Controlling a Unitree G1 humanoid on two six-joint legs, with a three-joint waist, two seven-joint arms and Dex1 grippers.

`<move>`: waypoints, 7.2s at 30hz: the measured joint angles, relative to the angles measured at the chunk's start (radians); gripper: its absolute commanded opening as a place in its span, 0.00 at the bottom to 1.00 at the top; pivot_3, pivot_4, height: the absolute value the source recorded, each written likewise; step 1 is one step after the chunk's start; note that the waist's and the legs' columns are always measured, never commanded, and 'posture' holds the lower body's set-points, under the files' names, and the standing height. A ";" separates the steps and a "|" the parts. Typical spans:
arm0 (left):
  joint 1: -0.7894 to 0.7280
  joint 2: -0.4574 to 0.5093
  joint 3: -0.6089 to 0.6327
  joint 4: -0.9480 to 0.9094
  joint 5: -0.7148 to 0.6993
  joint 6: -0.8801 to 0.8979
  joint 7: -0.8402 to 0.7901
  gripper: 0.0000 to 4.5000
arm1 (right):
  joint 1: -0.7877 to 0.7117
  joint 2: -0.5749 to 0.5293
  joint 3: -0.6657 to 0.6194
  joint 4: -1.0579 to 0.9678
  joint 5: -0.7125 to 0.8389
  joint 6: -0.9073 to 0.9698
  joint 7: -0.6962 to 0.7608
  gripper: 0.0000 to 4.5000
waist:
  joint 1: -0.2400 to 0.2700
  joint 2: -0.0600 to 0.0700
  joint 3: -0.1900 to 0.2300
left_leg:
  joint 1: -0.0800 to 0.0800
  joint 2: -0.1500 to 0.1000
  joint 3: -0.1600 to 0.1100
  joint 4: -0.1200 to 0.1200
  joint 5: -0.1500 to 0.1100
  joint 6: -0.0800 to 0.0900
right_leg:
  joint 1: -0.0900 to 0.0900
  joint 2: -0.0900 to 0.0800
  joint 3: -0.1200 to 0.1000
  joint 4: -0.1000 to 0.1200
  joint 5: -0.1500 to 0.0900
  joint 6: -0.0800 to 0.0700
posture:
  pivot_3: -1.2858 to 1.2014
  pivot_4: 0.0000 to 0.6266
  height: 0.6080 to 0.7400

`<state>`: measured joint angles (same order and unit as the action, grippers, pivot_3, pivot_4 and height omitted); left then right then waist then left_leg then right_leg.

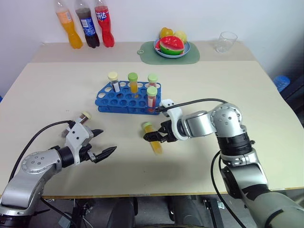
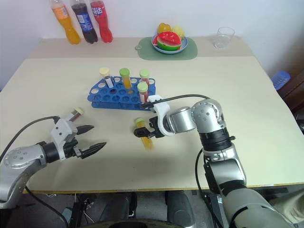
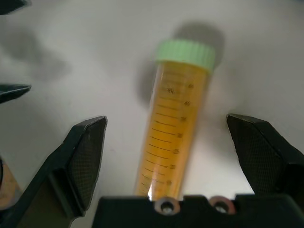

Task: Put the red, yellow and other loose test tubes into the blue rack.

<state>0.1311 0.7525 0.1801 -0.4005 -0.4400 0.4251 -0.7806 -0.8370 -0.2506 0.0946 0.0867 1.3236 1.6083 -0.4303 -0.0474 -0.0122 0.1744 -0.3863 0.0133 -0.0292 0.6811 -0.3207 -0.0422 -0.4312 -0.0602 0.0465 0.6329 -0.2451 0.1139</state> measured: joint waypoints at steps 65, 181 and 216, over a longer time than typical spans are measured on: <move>0.033 -0.286 0.022 -0.032 -0.018 -0.089 0.216 1.00 | 0.063 0.361 0.183 0.544 -1.350 -1.976 0.673 0.17 | 0.001 0.001 0.000 | 0.011 0.001 -0.001 -0.002 0.001 -0.002 | 0.008 0.000 0.001 0.001 0.000 -0.001 | 0.52 0.24 0.95; -0.620 -0.418 0.054 -0.149 -0.356 1.127 0.950 1.00 | 0.283 -0.396 0.134 -0.429 -0.849 -0.769 1.174 0.99 | 0.006 -0.002 0.002 | 0.008 -0.001 -0.001 -0.013 0.002 -0.004 | 0.003 0.001 0.001 -0.003 0.000 0.000 | 0.52 0.24 0.95; -0.690 -0.189 -0.075 -0.179 -0.294 0.486 1.020 0.19 | 0.424 -0.339 0.146 -0.432 -0.982 -1.010 1.247 1.00 | 0.037 -0.005 0.002 | 0.011 -0.003 0.001 -0.015 0.009 -0.017 | 0.005 -0.001 0.002 -0.005 0.000 -0.001 | 0.52 0.24 0.95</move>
<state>-0.5587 0.5635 0.1054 -0.5797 -0.7341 0.9109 0.2390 -0.4132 -0.5899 0.2406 -0.3449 0.3417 0.5979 0.8163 -0.0102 -0.0172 0.1767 -0.3754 0.0100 -0.0277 0.6663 -0.3113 -0.0590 -0.4263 -0.0615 0.0481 0.6280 -0.2456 0.1127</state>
